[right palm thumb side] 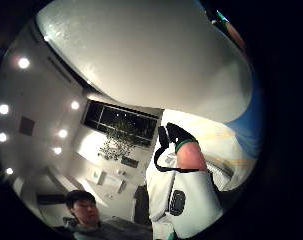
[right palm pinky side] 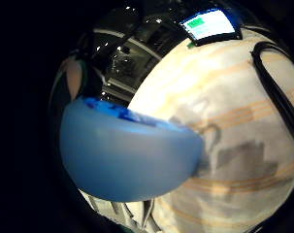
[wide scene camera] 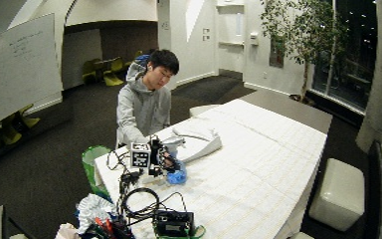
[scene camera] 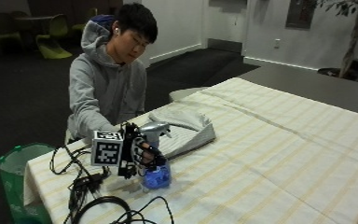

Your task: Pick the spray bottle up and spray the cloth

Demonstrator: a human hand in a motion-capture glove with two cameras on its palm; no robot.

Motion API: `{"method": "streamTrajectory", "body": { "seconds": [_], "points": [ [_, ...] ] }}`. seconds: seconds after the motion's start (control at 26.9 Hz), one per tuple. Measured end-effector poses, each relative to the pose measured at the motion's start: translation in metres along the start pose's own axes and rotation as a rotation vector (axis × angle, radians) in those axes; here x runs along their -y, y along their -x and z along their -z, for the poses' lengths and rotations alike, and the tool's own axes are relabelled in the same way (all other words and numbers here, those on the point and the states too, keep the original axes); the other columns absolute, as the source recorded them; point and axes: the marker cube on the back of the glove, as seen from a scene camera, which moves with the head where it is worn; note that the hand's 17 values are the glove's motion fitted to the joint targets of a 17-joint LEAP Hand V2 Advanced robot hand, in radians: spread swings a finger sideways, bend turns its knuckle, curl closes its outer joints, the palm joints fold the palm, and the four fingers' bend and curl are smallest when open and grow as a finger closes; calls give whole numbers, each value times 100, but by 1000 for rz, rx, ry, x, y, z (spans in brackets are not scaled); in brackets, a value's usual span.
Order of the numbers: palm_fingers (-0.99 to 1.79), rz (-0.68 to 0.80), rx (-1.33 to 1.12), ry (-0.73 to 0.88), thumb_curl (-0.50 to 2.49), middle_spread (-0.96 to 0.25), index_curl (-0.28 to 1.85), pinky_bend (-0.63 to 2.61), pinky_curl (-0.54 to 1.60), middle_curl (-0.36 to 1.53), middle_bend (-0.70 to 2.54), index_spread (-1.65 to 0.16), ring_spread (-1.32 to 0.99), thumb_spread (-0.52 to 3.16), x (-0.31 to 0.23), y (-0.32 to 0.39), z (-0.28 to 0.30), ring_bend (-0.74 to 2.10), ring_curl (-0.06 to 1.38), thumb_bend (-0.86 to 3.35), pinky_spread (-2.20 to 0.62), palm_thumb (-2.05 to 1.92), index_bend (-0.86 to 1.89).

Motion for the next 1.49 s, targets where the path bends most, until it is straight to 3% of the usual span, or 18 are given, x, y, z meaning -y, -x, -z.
{"method": "streamTrajectory", "body": {
  "seconds": [0.3, 0.45, 0.78, 1.04, 1.49],
  "points": [
    [106, -13, 84, -24, 43, -4, 21, 39, 31, 38, 45, -24, -9, 84, 6, 1, -5, 69, 36, -1, -1, 83, 12],
    [109, -50, 177, -2, 44, -5, 22, 37, 33, 40, 45, -24, -11, 82, 7, -3, -5, 69, 38, -1, -5, 87, 9],
    [116, -56, 136, 114, 46, -8, 17, 45, 37, 41, 44, -25, -13, 77, 23, -1, -7, 75, 41, -2, -15, 91, 1],
    [131, -37, 147, 236, 53, -9, 26, 34, 37, 46, 59, -22, -13, 56, 34, 3, -13, 64, 41, -2, -19, 99, 27],
    [145, 30, 11, 211, 61, -8, 41, 30, 38, 50, 65, -20, -16, 26, 44, 20, -35, 60, 42, -3, -24, 101, 51]
  ]
}}
